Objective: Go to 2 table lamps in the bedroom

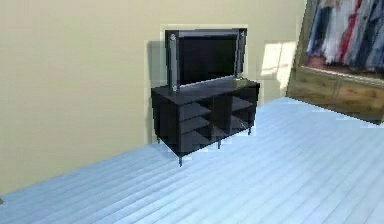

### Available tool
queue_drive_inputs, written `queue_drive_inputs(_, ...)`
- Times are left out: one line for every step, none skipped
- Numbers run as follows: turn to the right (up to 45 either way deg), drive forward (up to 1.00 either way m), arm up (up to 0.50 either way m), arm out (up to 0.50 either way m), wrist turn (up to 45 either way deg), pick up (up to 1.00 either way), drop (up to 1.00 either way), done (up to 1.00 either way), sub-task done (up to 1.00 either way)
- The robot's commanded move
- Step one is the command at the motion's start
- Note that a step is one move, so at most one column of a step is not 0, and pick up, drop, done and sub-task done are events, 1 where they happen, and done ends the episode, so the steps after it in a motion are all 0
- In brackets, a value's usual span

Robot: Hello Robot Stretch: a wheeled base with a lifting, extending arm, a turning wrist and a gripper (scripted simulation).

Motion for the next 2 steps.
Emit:
queue_drive_inputs(45.0, 0.0, 0.0, 0.0, 0.0, 0.0, 0.0, 0.0, 0.0)
queue_drive_inputs(12.0, 0.0, 0.0, 0.0, 0.0, 0.0, 0.0, 0.0, 0.0)
